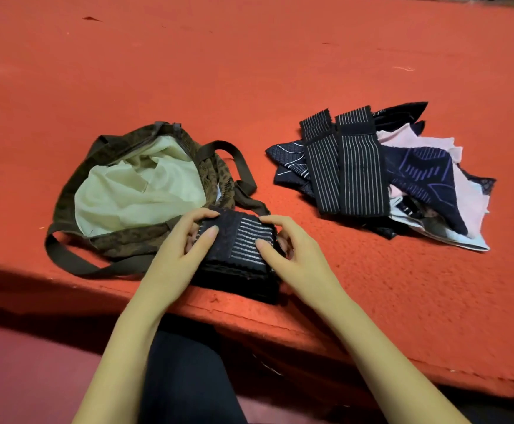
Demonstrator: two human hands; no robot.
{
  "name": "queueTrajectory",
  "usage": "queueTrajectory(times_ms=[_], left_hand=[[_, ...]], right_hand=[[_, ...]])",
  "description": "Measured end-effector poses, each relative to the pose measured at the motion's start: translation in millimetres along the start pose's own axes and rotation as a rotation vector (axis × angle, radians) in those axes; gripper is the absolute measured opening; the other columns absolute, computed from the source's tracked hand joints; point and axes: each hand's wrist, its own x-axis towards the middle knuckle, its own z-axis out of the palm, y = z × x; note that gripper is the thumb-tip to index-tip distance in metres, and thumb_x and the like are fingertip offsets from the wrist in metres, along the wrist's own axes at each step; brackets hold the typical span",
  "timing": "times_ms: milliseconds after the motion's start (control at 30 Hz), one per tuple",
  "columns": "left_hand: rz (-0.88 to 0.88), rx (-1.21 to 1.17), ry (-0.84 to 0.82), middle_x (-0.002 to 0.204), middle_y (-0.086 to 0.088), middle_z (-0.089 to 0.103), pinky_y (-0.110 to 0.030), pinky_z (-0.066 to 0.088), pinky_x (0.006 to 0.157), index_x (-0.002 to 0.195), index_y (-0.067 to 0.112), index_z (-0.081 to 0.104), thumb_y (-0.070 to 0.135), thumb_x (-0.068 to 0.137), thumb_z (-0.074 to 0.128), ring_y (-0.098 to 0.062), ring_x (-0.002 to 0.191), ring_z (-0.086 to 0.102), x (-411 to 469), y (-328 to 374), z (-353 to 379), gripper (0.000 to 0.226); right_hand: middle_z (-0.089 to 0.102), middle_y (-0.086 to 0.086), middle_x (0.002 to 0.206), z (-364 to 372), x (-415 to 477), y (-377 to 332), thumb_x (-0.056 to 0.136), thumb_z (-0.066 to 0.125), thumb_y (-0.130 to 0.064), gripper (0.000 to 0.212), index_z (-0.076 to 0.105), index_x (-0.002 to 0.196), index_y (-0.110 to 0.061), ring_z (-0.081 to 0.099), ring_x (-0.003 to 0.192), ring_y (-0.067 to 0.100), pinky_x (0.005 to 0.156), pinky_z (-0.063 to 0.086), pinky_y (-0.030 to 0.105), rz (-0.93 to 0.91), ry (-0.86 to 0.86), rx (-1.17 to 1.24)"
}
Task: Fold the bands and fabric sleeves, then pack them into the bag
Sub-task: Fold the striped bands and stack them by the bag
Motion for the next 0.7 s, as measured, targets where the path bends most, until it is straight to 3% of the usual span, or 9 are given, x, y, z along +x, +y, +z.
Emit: queueTrajectory(times_ms=[67,167,267,333,400,533,700], left_hand=[[0.03,-0.069,0.004,0.099,-0.008,0.054,-0.04,0.046,0.09,0.113,0.048,0.05,0.056,0.082,0.048,-0.023,0.09,0.058,-9,-6,7,0.033],[0.034,-0.093,-0.001,0.107,-0.014,0.053,-0.044,0.045,0.093,0.119,0.046,0.046,0.055,0.084,0.047,-0.029,0.098,0.056,-14,-14,11,0.036],[0.044,-0.065,0.011,0.1,0.003,0.056,-0.031,0.044,0.09,0.115,0.049,0.047,0.053,0.084,0.049,-0.02,0.093,0.058,-11,-11,9,0.032],[0.062,0.062,0.032,0.088,0.01,0.054,-0.02,0.042,0.082,0.112,0.05,0.048,0.046,0.088,0.054,-0.01,0.084,0.054,-8,-8,4,0.025],[0.086,0.254,0.048,0.08,0.011,0.05,-0.022,0.041,0.076,0.112,0.047,0.049,0.041,0.091,0.054,-0.004,0.077,0.051,-6,-2,-3,0.023],[0.099,0.517,-0.042,0.07,0.01,0.052,-0.035,0.048,0.073,0.111,0.044,0.053,0.052,0.085,0.048,-0.003,0.073,0.054,3,26,-23,0.027],[0.141,0.685,-0.132,0.071,0.009,0.057,-0.031,0.046,0.066,0.102,0.036,0.06,0.048,0.09,0.047,-0.002,0.068,0.054,50,68,-41,0.022]], right_hand=[[0.052,-0.017,0.086,2,-7,6,0.088,0.061,-0.029,0.031,0.055,0.117,-0.034,0.05,0.078,0.003,0.074,0.038,0.019,0.01,-0.021,0.036],[0.059,-0.007,0.108,8,-10,10,0.086,0.057,-0.04,0.034,0.052,0.12,-0.04,0.057,0.098,0.012,0.091,0.046,0.031,0.015,-0.052,0.11],[0.057,0.0,0.108,8,-6,9,0.085,0.056,-0.044,0.035,0.052,0.119,-0.043,0.056,0.097,0.013,0.091,0.045,0.032,0.03,-0.051,0.1],[0.051,-0.004,0.097,4,-4,8,0.088,0.06,-0.037,0.033,0.053,0.12,-0.041,0.051,0.084,0.002,0.08,0.04,0.02,0.01,-0.045,0.067],[0.039,-0.012,0.088,-1,-2,4,0.09,0.061,-0.032,0.033,0.054,0.121,-0.037,0.046,0.075,-0.002,0.075,0.037,0.015,-0.01,-0.055,0.026],[0.034,-0.016,0.091,-17,6,-4,0.09,0.059,-0.038,0.034,0.054,0.123,-0.033,0.044,0.077,-0.004,0.081,0.04,0.02,-0.055,-0.125,-0.083],[0.04,-0.009,0.095,-64,41,-8,0.09,0.058,-0.04,0.035,0.054,0.123,-0.032,0.044,0.071,-0.008,0.085,0.043,0.027,-0.114,-0.137,-0.257]])
